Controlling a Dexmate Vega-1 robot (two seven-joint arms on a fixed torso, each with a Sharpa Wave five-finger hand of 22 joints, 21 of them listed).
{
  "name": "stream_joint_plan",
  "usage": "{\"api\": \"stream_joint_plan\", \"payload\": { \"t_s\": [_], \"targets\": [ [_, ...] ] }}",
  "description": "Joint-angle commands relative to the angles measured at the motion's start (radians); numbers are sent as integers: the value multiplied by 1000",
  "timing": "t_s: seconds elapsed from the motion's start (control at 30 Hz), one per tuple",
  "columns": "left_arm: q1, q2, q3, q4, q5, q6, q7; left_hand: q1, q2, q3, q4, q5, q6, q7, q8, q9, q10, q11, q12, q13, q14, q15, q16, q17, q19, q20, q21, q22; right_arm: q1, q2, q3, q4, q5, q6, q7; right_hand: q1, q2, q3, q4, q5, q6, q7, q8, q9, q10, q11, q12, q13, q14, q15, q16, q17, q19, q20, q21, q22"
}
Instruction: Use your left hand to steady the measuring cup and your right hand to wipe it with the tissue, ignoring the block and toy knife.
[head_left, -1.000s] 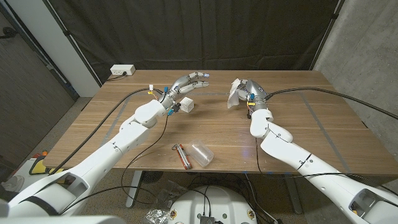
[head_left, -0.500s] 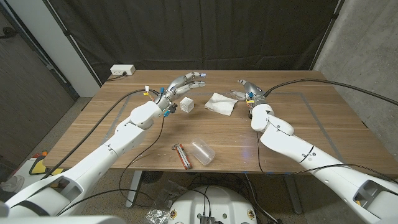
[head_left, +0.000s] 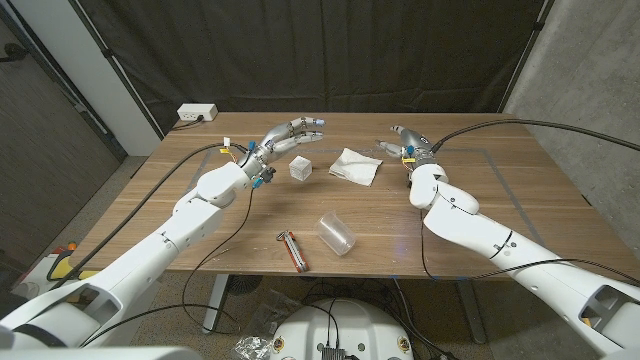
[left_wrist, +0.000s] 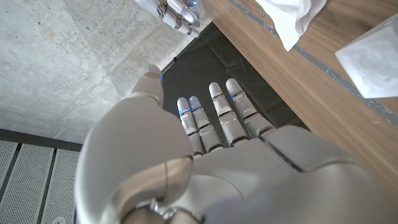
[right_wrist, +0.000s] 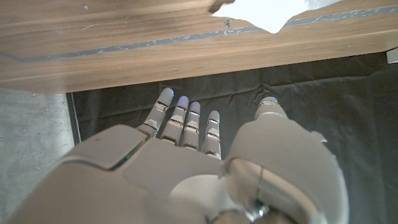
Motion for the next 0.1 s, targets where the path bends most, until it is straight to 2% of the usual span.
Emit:
{"api": "stream_joint_plan", "payload": {
  "t_s": [0.03, 0.1],
  "targets": [
    [-10, 11, -5, 64, -57, -17, -95, -3, 7, 2, 6, 2, 1, 3, -4, -1, -3, -4, -3, 4, -9, -138, 2, -1, -6, 0, 6, 2, -23, 4, -25, -56, -48, -81, -62, 6, 11, 12, -5, 1, 14, -2, 10, -1, 11, 0, 9, -1, 18, -7, 13, -2, 13, 0, -4, 1],
    [-5, 9, -11, 72, -66, -27, -97, -3, 8, 2, 7, 2, -1, 4, -5, -1, -3, -2, -3, 4, -10, -137, 2, -1, -6, 1, 7, 2, -24, 14, -26, -60, -48, -93, -69, 9, 13, 15, -8, 2, 16, -2, 10, -1, 12, -3, 10, -2, 23, -10, 14, -4, 14, 0, -7, 1]
  ]
}}
